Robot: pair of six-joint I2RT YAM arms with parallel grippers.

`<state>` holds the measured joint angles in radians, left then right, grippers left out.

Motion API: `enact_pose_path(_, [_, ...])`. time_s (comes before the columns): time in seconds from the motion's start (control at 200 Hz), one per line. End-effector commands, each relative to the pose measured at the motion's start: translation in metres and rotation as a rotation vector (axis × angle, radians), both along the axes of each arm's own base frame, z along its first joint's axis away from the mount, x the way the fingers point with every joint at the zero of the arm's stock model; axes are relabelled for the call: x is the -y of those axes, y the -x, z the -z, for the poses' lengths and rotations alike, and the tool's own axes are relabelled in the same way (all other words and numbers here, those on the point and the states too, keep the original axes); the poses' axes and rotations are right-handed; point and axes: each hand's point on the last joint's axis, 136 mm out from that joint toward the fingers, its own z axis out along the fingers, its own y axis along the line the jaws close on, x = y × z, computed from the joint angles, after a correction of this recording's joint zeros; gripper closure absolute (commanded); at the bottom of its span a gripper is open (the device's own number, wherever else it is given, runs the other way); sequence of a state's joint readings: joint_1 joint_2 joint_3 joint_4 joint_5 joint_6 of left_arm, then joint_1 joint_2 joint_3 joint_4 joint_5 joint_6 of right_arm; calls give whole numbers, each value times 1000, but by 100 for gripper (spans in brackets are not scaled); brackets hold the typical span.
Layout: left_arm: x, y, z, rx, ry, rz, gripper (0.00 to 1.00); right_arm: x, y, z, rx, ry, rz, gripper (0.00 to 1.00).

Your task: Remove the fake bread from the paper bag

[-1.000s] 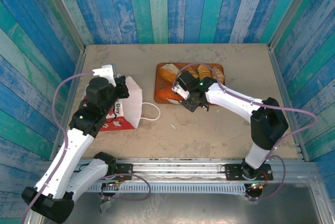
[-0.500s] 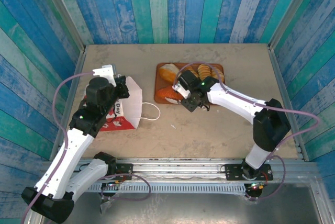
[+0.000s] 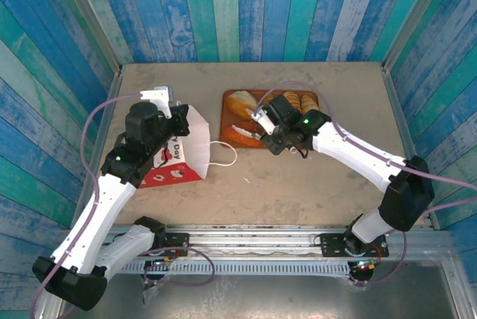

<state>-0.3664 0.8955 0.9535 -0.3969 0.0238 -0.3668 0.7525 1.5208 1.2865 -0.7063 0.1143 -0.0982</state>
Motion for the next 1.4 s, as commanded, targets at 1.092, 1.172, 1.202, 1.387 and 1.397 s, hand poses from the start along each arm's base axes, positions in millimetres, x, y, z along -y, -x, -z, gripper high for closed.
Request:
enact_pose_path(1.092, [-5,7,-26,112,20,-12,100,165,-16,-126,489,-223,526,48])
enact_pose_path(1.172, [-6,6,-27,117,21,-16,100,181,-18,-123,482,-236,573,48])
enact_pose_path(1.202, [-6,6,-27,115,21,-16,100,188,-19,-122,477,-237,598,48])
enact_pose_path(1.387, [-6,6,-26,119,22,-18,100,220,-26,-103,401,-294,697,47])
enact_pose_path(1.397, [-7,6,-26,120,22,-19,100,221,-27,-101,390,-298,699,47])
